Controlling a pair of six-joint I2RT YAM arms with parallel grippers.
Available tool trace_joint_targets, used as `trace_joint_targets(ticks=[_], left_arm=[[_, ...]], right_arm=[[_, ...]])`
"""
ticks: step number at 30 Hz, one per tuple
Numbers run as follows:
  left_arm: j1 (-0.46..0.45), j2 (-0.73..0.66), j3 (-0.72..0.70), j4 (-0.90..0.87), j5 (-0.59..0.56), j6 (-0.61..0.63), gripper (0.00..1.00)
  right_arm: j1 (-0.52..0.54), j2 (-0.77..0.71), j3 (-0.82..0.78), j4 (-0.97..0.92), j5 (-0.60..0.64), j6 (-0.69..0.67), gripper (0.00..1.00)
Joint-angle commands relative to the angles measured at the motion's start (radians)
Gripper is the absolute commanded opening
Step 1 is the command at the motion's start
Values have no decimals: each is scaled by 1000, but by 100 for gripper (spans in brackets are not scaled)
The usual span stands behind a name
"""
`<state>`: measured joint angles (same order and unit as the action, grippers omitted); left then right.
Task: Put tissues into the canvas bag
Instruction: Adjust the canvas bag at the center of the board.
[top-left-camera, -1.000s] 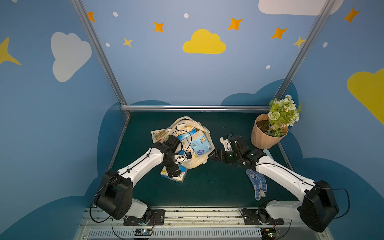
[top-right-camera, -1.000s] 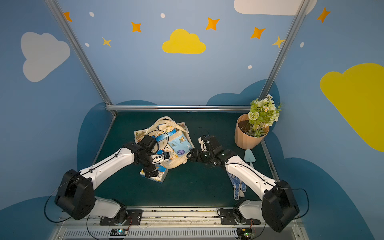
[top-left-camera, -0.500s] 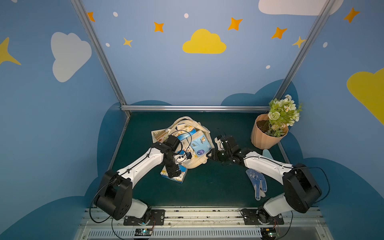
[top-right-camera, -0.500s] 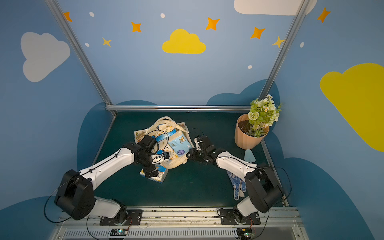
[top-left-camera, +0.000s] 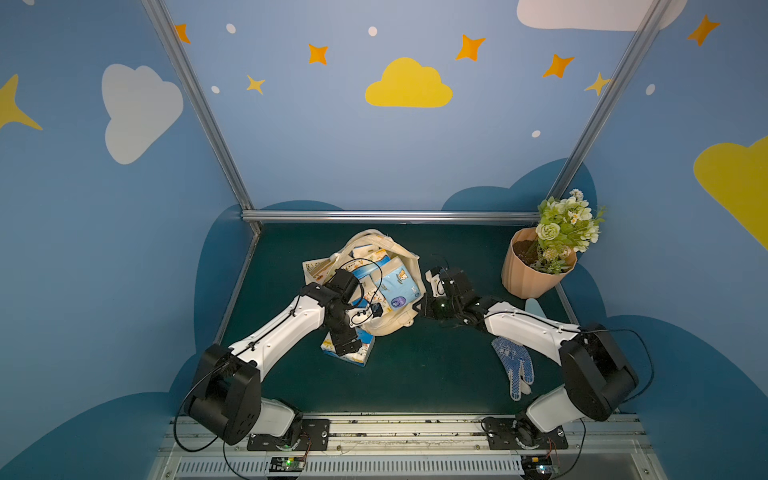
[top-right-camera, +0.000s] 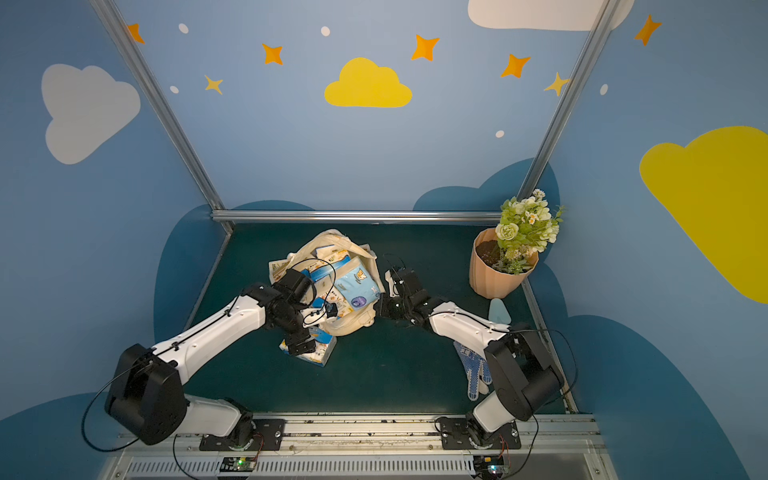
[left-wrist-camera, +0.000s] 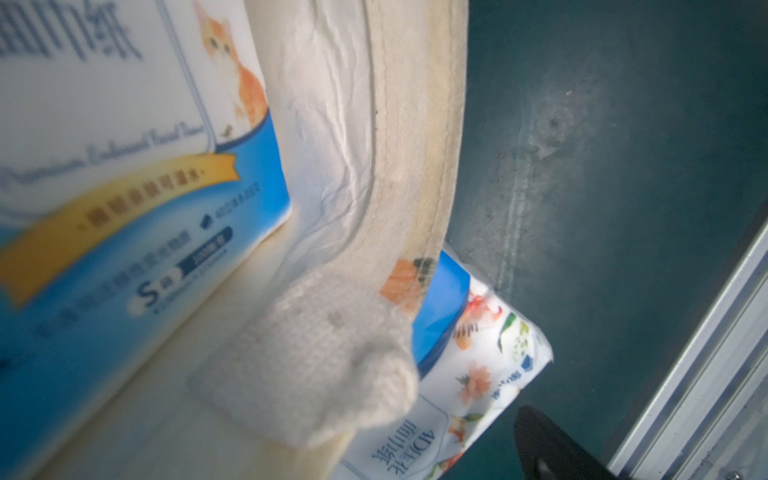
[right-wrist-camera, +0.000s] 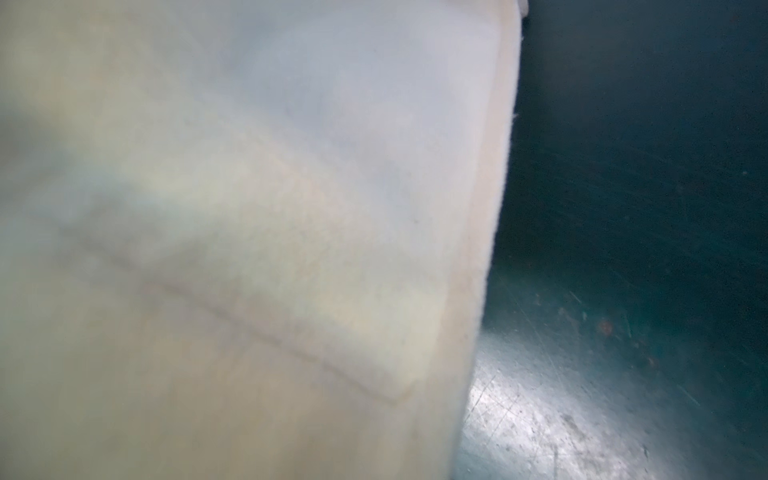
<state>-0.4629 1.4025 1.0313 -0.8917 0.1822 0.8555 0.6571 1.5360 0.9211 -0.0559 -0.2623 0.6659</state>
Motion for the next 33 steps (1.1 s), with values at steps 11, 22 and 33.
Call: trace_joint_targets(ticks=[11,22,33], left_arm=[[6,-267,302,-193,66,-96,100],[51,-335,180,-129,55,-152,100],[73,-364,112,-94,68,-180,100]], right_arm=[[-47,19,489,-240,-79,-134,0],[-127,132,614,-248,-150,-114,0],[-181,49,615,-288,-111,-139,0]])
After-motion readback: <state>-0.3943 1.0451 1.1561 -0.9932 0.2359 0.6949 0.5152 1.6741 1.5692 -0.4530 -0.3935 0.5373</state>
